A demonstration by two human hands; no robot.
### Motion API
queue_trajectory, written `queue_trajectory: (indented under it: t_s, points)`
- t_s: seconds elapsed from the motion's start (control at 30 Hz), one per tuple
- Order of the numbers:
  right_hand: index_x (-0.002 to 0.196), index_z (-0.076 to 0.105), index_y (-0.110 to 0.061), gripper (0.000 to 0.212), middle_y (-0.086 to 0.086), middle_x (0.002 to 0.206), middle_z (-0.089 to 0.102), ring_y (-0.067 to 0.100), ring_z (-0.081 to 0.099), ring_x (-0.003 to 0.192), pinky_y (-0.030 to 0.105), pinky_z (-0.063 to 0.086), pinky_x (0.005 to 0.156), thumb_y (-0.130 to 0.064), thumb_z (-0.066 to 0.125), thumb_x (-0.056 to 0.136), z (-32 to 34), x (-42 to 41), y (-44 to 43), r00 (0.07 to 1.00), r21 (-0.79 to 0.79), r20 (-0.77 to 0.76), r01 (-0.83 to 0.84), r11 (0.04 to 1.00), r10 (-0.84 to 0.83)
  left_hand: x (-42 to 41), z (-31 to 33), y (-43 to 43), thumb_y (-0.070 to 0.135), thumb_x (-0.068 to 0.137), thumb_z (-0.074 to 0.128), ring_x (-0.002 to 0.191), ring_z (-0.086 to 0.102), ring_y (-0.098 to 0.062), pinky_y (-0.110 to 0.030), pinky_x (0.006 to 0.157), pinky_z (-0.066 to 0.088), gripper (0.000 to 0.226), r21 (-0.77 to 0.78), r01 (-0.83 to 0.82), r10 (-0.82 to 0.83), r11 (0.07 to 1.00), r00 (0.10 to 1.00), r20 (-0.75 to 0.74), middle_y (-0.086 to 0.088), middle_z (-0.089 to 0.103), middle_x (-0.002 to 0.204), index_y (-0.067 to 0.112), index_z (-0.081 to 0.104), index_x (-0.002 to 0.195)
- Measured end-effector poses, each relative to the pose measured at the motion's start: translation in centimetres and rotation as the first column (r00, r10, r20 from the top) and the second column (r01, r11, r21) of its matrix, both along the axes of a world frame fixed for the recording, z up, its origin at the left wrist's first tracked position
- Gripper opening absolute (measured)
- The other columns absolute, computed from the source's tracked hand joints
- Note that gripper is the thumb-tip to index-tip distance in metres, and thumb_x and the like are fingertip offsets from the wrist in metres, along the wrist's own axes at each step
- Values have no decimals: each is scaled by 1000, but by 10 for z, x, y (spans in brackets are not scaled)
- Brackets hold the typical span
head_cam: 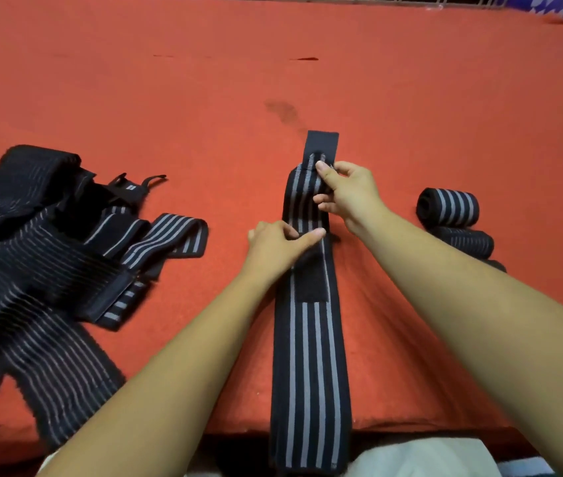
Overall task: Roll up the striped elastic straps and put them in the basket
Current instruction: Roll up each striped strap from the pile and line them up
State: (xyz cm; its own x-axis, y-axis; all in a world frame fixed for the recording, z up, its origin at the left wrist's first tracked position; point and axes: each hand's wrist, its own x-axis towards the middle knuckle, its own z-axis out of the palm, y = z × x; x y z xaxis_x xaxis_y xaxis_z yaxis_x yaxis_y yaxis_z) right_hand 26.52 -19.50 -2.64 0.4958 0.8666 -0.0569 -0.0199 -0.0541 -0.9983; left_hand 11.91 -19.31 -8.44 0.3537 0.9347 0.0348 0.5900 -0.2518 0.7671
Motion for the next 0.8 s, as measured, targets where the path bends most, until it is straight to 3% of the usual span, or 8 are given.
queue_trajectory:
  t_s: [0.17,0.23,0.37,0.47,0.53,0.6,0.73,0.8]
  points:
    - [84,52,-18,20,3,69,44,8,42,37,17,29,34,-28,62,98,-34,18,23,999,-39,-28,34,999,-35,5,-24,22,27,82,80,98,57,-31,-42,88,44,41,37,-92,85,995,983,161,4,55,87,14,49,107]
    - [80,55,-19,22,4,67,43,10,36,42,19,26,39,-29,66,95,-45,27,30,997,-50,63,57,997,-54,4,-25,29,20,86,75,95,61,-25,-34,83,44,40,6,-104,102,995,983,151,5,57,81,10,52,118]
    - [69,61,-19,26,-6,60,57,8,47,49,25,38,49,-29,71,90,-60,36,44,968,-61,243,85,994,-68,7,-17,47,17,84,71,84,62,-24,-32,73,44,13,-81,-51,51,995,999,-8,7,57,73,15,61,92]
    - [68,63,-22,25,-5,68,65,14,60,60,30,45,55,-33,70,89,-65,33,52,937,-71,344,83,994,-54,11,-23,48,32,79,69,91,59,-27,-37,80,46,22,-13,-55,55,998,998,0,-4,62,86,15,57,82]
    - [70,65,-23,22,-4,75,70,16,66,68,31,50,59,-30,69,91,-66,31,54,942,-74,333,76,994,-48,11,-28,43,40,82,71,96,54,-27,-39,85,45,30,95,-66,69,993,997,-27,-6,60,96,14,55,87]
    - [76,65,-20,20,-3,75,69,12,64,62,24,48,52,-27,66,94,-62,31,53,966,-97,257,46,994,-19,10,-30,44,36,83,73,95,55,-27,-41,85,45,31,153,-52,53,987,999,-5,-2,58,93,14,52,86]
    - [84,65,-17,16,-5,66,62,-1,50,39,15,33,38,-25,63,98,-51,29,45,988,-109,146,-27,994,43,5,-30,46,27,79,75,90,54,-26,-40,80,43,30,152,-8,4,988,1000,25,1,55,89,18,46,80]
    - [85,64,-17,15,-5,66,59,1,47,39,15,30,38,-26,62,97,-49,25,41,990,-61,129,-43,997,51,4,-28,45,20,75,73,88,54,-23,-35,77,44,29,119,21,-32,993,995,93,2,52,91,20,44,81]
